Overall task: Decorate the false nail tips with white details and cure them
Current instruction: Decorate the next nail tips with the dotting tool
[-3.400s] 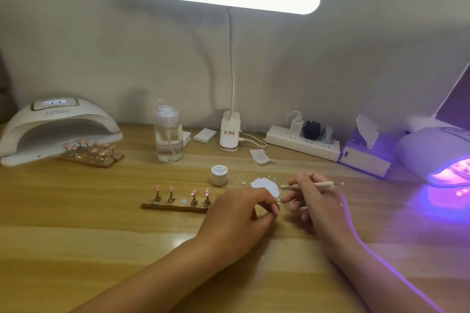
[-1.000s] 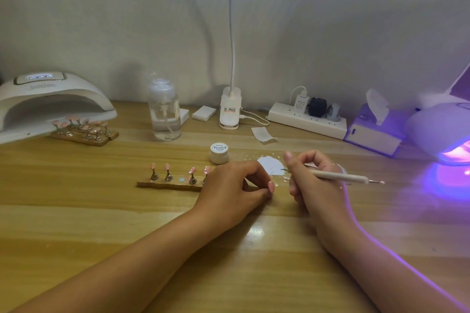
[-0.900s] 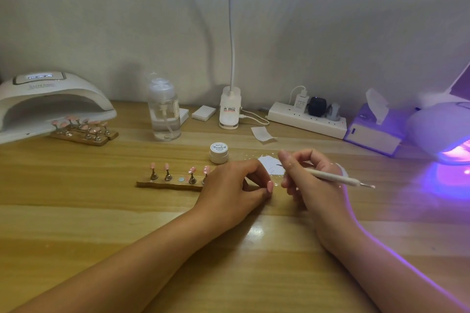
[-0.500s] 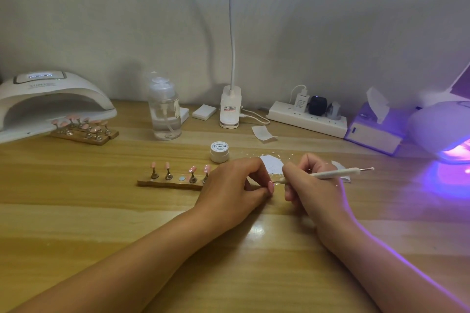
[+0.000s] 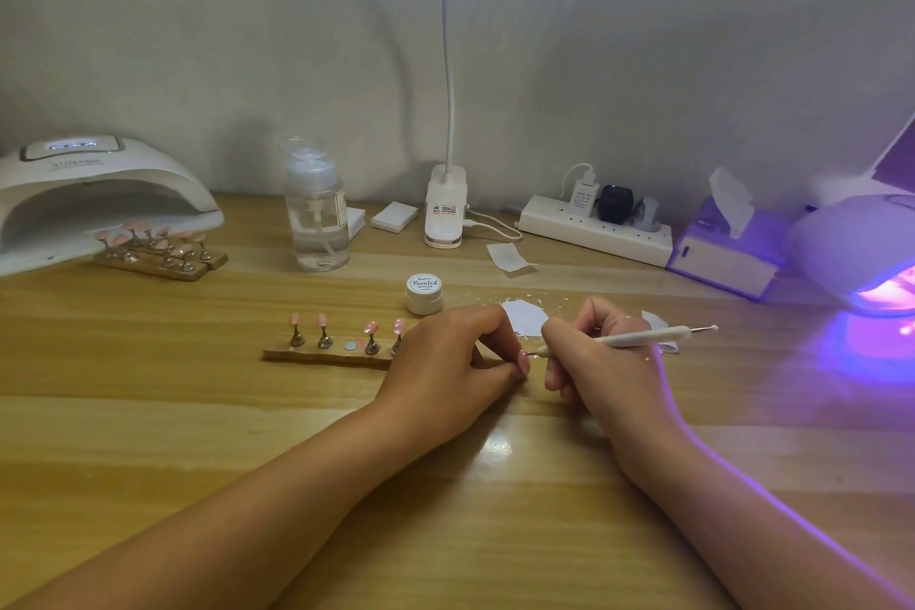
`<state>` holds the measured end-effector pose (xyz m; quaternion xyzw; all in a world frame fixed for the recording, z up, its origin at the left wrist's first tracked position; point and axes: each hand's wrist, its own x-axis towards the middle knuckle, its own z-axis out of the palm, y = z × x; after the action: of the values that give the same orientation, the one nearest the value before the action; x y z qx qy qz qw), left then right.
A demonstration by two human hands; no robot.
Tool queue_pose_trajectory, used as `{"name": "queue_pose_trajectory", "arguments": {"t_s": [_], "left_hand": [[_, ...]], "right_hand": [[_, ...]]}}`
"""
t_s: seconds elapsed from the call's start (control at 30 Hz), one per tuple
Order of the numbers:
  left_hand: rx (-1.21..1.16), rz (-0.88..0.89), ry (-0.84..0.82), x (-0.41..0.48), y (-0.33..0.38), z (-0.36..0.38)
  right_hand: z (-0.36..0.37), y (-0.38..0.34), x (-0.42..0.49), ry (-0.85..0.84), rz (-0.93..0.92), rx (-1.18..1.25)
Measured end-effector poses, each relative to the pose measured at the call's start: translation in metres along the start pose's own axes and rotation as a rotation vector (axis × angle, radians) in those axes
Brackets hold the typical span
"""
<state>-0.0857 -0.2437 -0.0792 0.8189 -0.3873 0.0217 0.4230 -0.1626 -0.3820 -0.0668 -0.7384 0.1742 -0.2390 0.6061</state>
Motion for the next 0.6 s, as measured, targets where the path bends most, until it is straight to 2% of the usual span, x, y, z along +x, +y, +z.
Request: {"name": "queue_pose_trajectory", "arguments": {"t_s": [0.6], "left_hand": [[0.012, -0.006, 0.003, 0.0001, 0.0009, -0.0001]], "right_hand": [[0.0002, 0.0003, 0.0007, -0.008, -0.008, -0.021]]}}
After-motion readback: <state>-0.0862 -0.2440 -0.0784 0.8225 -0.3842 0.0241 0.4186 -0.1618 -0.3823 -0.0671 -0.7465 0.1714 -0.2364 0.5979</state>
